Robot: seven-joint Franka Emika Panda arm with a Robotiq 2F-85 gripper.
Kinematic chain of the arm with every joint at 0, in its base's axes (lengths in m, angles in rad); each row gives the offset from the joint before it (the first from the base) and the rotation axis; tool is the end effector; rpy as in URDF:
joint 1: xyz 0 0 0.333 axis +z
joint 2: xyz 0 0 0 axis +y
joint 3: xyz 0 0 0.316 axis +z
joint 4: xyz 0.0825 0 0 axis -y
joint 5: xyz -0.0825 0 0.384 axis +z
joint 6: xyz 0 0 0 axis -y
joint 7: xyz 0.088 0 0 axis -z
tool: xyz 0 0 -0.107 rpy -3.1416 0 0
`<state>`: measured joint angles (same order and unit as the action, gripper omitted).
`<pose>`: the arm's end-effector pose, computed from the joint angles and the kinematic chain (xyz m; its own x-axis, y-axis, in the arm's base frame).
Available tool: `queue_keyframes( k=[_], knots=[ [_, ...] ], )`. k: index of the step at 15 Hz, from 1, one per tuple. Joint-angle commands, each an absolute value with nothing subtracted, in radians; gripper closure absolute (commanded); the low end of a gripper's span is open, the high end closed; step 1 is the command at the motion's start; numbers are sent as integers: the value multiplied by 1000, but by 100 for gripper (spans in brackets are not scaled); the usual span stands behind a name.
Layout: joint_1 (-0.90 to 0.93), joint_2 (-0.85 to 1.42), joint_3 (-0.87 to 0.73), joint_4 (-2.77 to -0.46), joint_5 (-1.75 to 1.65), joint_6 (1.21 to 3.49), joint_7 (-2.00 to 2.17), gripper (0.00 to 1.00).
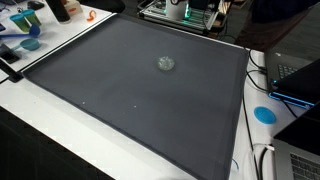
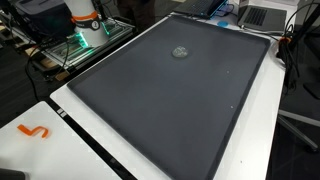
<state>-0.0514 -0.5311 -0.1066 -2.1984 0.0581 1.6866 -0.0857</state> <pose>0.3868 -0.0640 0.5862 0.9975 -0.0657 0.0257 -0.0625 -0.9920 -0.1097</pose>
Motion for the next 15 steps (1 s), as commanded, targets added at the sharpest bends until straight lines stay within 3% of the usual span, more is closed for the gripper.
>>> queue_keyframes(
  k=[1, 5, 6, 15],
  knots=[
    [-53, -528, -103, -2194, 60, 1685, -92, 97],
    [-54, -530, -98, -2196, 59, 1684, -87, 97],
    [-53, -530, -96, -2196, 59, 1684, -87, 87],
    [-54, -530, -96, -2196, 59, 1684, -87, 87]
  ],
)
